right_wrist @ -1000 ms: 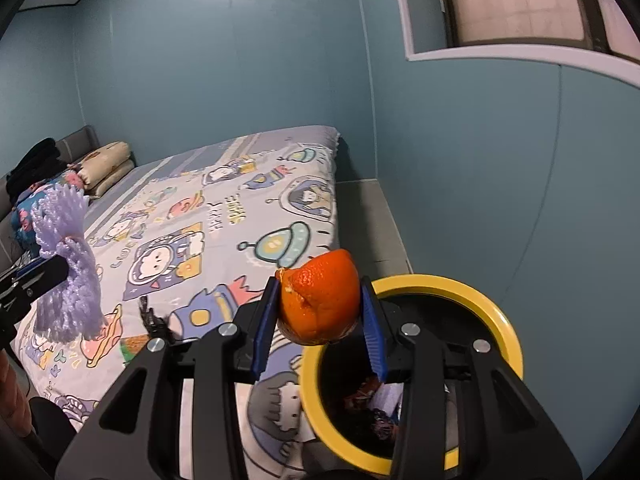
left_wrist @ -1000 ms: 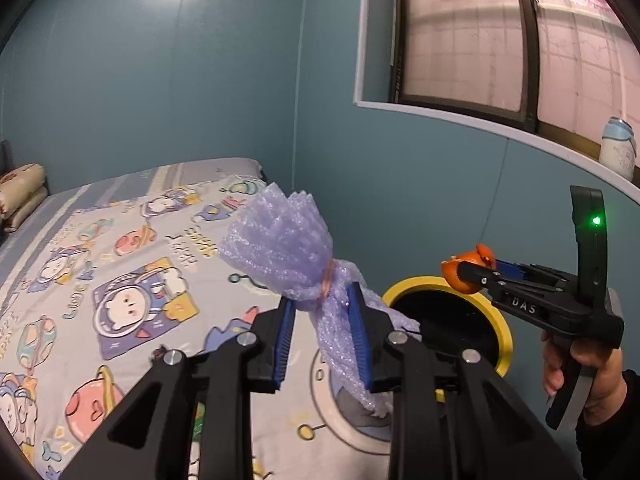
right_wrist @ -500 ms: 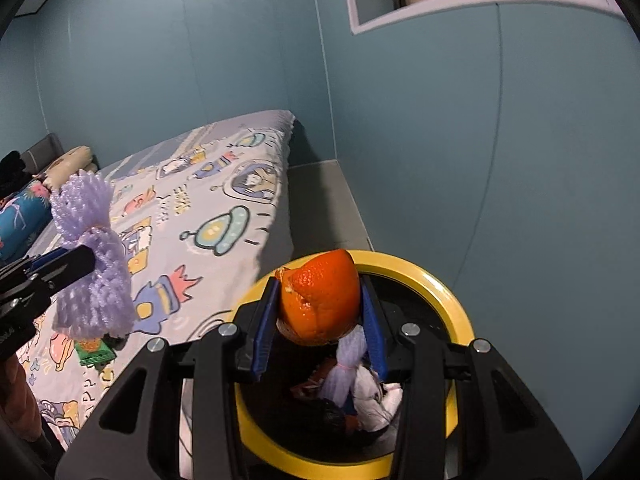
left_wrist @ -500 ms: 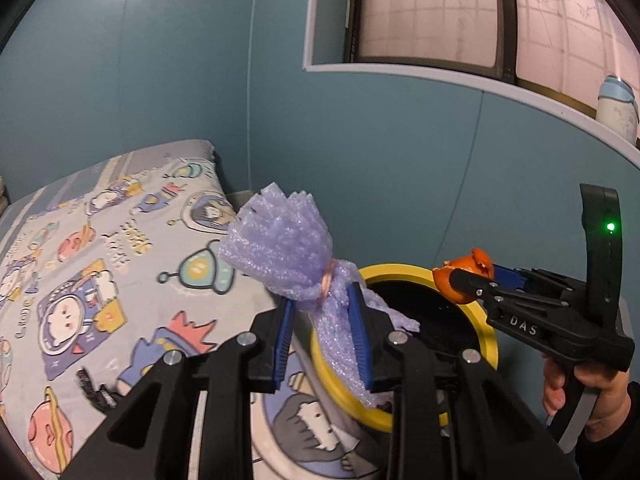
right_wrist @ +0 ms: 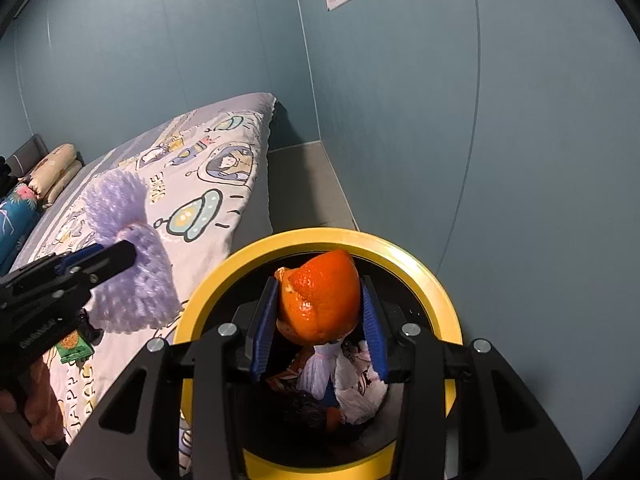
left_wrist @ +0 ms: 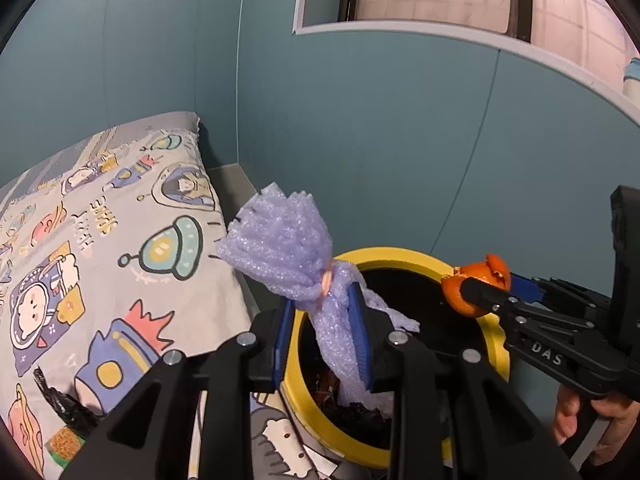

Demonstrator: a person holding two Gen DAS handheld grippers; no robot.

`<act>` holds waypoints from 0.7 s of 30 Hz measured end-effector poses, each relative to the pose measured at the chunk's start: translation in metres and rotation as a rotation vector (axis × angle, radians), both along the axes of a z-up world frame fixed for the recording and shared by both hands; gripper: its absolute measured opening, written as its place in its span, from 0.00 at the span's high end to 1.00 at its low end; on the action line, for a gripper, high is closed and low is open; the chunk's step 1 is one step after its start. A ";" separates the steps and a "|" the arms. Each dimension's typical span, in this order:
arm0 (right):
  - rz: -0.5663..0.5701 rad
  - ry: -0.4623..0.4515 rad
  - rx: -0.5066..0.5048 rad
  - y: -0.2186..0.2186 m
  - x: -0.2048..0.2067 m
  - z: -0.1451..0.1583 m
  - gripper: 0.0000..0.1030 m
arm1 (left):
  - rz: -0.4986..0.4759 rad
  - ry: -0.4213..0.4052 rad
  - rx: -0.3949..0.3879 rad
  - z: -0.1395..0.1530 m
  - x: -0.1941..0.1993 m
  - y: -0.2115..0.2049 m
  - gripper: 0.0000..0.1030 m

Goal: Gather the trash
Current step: 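Carry the foam net and orange peel in both grippers over the yellow bin, then open both grippers to drop the foam net and orange peel into the bin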

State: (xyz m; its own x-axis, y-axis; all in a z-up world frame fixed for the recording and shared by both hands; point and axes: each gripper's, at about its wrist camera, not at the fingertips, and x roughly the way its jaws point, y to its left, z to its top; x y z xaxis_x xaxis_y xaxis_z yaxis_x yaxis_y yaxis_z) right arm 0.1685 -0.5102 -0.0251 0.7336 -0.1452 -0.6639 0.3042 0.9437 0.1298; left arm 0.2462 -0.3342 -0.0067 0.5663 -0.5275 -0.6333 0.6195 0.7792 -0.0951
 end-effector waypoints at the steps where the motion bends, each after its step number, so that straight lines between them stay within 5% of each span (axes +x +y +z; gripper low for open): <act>1: -0.003 0.004 0.001 0.000 0.003 -0.002 0.64 | 0.001 0.005 0.006 -0.003 0.002 -0.003 0.76; 21: -0.030 0.054 0.038 -0.009 0.007 -0.020 0.61 | 0.003 0.136 0.038 -0.037 0.025 -0.029 0.70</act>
